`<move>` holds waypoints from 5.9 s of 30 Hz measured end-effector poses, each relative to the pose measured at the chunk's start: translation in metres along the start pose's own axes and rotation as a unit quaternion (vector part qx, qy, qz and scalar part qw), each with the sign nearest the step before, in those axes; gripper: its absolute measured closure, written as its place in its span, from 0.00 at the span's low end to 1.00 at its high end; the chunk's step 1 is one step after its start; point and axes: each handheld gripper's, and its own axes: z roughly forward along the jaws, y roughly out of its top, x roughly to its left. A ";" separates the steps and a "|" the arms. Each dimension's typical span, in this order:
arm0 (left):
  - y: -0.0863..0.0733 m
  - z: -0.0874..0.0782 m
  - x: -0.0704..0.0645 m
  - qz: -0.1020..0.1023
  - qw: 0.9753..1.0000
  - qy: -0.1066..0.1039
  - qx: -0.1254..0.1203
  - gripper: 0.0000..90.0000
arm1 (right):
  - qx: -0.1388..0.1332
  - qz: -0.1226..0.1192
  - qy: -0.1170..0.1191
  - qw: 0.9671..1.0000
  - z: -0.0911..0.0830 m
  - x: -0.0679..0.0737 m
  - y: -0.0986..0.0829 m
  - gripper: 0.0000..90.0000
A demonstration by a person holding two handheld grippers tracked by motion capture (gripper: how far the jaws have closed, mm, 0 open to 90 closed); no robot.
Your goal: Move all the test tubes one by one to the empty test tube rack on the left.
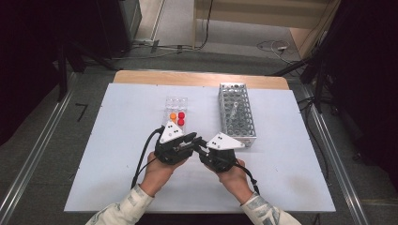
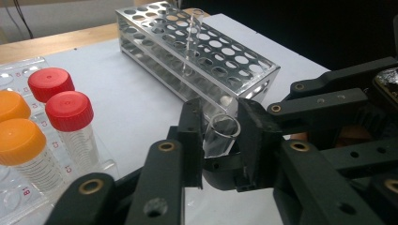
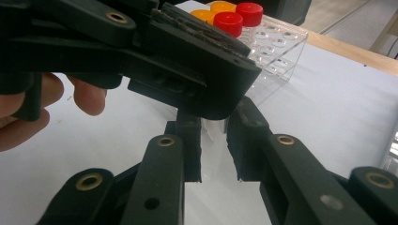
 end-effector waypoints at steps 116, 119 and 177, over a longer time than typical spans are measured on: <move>0.037 -0.017 0.080 -0.012 0.984 0.175 -0.024 0.85 | 0.010 0.022 0.007 1.000 -0.030 -0.024 -0.009 0.30; 0.034 -0.014 0.080 -0.011 0.984 0.178 -0.019 0.85 | 0.009 0.022 0.008 1.000 -0.030 -0.024 -0.009 0.30; 0.012 -0.028 0.081 -0.084 0.981 0.170 -0.025 0.29 | 0.009 0.115 -0.210 0.971 0.016 -0.135 0.009 0.56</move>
